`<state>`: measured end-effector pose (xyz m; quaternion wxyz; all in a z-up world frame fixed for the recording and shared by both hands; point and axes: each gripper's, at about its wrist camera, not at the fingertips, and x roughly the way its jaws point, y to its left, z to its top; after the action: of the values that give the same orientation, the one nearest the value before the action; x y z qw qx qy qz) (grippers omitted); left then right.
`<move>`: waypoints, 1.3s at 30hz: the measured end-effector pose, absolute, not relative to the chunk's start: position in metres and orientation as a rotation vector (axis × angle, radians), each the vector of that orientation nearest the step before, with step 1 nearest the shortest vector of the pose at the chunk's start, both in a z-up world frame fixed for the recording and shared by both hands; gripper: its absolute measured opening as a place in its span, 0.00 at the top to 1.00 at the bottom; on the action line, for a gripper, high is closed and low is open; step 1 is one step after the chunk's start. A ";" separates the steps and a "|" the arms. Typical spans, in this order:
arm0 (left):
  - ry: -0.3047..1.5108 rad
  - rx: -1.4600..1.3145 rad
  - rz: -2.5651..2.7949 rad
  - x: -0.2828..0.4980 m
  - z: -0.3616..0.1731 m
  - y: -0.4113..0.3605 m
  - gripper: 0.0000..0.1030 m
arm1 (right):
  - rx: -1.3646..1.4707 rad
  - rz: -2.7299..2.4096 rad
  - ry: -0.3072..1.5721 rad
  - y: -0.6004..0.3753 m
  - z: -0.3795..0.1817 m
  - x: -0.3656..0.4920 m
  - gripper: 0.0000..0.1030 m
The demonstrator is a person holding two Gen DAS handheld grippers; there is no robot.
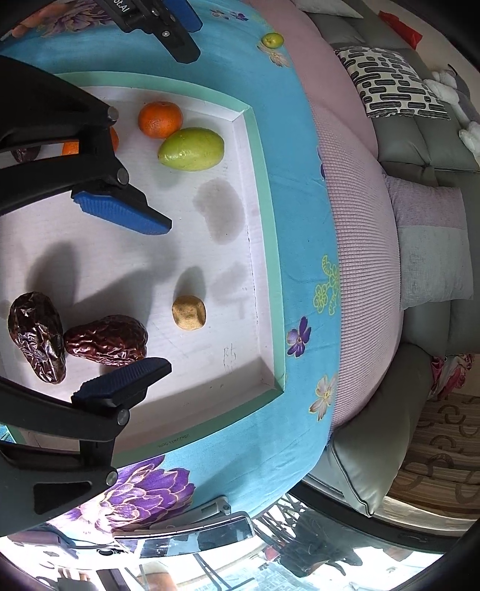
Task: Organize fruits
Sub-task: 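Withdraw both open tools from the tray toward the remaining mandarin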
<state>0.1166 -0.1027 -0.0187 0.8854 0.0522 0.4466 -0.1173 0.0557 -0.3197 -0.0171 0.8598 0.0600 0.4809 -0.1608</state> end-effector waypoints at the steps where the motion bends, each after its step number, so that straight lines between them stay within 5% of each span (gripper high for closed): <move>1: 0.931 0.108 -0.241 0.117 -0.019 -0.102 0.25 | 0.128 -0.338 1.006 -0.319 -0.016 0.055 0.32; 6: 0.921 0.110 -0.223 0.117 -0.020 -0.099 0.22 | 0.135 -0.334 0.994 -0.317 -0.013 0.057 0.32; 9: 0.905 0.097 -0.193 0.119 -0.019 -0.093 0.00 | 0.132 -0.334 1.001 -0.316 -0.015 0.058 0.32; 11: 0.896 0.099 -0.169 0.120 -0.019 -0.088 0.00 | 0.137 -0.322 0.999 -0.314 -0.016 0.058 0.31; 13: 0.899 0.102 -0.145 0.122 -0.022 -0.083 0.00 | 0.145 -0.314 0.985 -0.313 -0.015 0.058 0.06; 14: 0.902 0.103 -0.135 0.123 -0.023 -0.082 0.00 | 0.147 -0.312 0.974 -0.313 -0.014 0.058 0.05; 39: 0.892 0.086 -0.010 0.126 -0.011 -0.021 0.00 | 0.146 -0.253 0.917 -0.286 -0.005 0.067 0.05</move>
<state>0.1256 -0.0215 -0.0113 0.9014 0.0416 0.4311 -0.0046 0.0669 -0.2861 -0.0050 0.8864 0.0704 0.4410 -0.1218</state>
